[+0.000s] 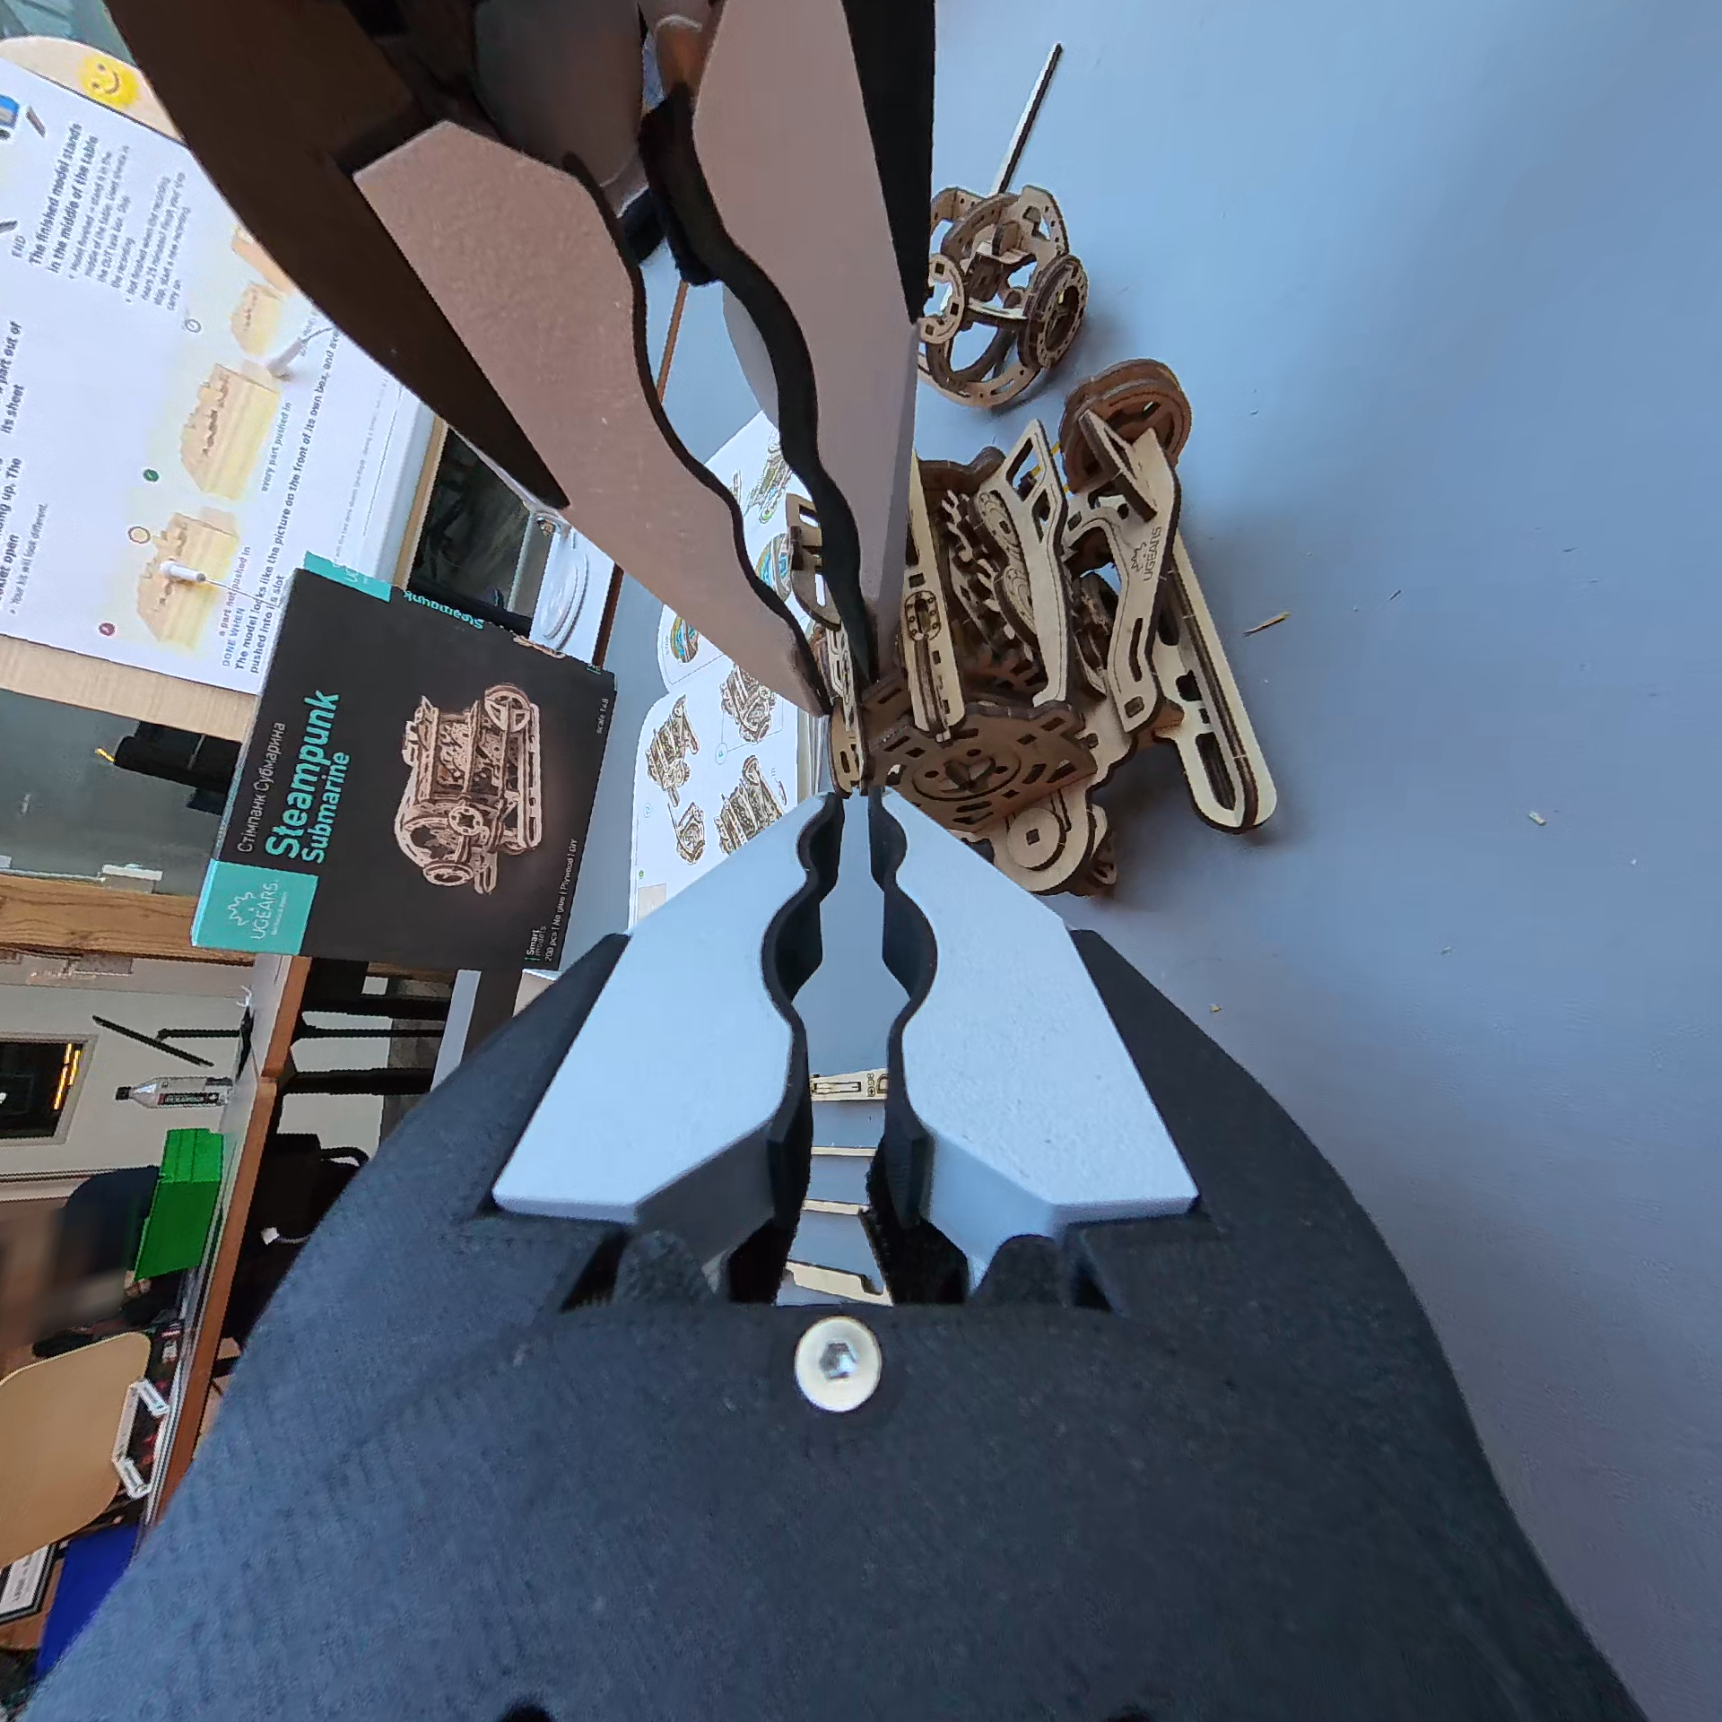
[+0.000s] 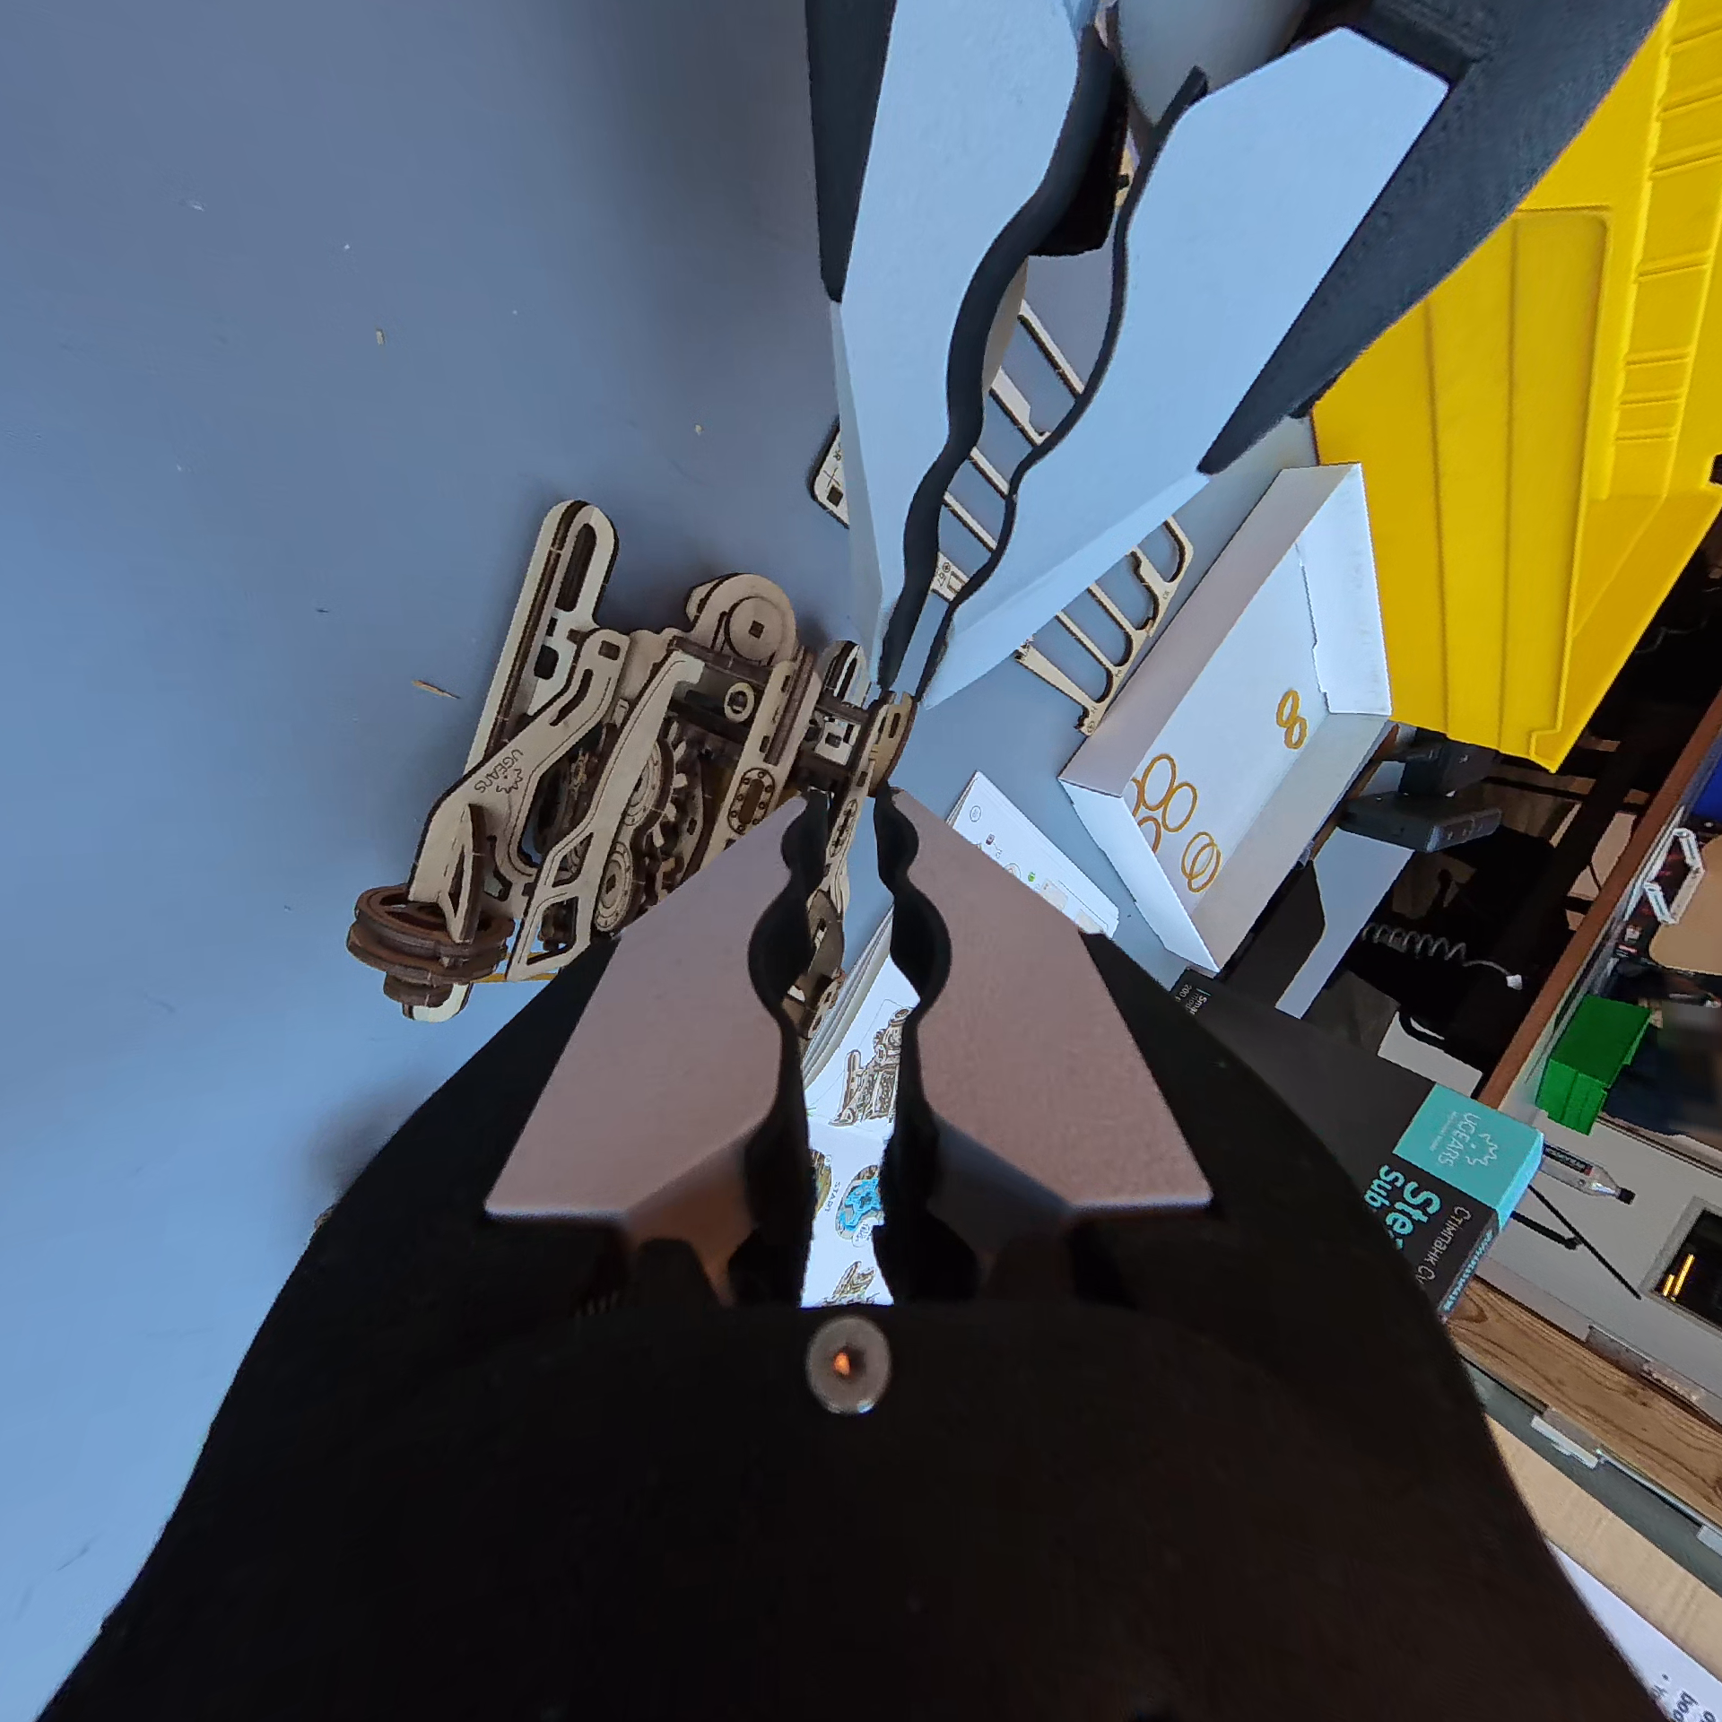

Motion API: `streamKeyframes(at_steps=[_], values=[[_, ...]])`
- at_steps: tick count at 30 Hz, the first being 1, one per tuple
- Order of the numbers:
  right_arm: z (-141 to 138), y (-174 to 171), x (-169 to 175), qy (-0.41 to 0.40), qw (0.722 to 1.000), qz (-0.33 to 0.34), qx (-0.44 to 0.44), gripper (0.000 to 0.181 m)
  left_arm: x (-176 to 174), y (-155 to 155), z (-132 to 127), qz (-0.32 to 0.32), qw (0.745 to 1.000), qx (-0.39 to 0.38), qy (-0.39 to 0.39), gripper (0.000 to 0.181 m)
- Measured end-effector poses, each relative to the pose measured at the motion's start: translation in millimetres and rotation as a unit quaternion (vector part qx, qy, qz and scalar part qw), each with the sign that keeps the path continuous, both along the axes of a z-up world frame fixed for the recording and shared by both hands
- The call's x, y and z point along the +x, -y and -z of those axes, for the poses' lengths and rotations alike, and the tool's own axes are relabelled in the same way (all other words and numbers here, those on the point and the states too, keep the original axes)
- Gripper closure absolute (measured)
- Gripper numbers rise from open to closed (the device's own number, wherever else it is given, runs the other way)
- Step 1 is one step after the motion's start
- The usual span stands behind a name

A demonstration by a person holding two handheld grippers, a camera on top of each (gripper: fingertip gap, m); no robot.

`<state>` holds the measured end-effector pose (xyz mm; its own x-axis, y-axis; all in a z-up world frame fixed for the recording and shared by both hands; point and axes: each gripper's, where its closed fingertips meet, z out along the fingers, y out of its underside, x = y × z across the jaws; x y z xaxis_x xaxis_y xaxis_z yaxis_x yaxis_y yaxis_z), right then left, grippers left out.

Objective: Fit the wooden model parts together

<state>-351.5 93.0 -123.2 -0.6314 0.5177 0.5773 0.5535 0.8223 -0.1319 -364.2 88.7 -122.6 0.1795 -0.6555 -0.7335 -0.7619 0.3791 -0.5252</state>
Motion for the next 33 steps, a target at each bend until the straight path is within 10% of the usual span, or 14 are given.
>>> streamKeyframes(at_steps=[33], values=[[-1.3,-1.5,0.4,-0.011,1.000,0.006,-0.002,0.175,2.5,-3.6,-3.6,0.014,0.998,0.056,-0.005,0.166]])
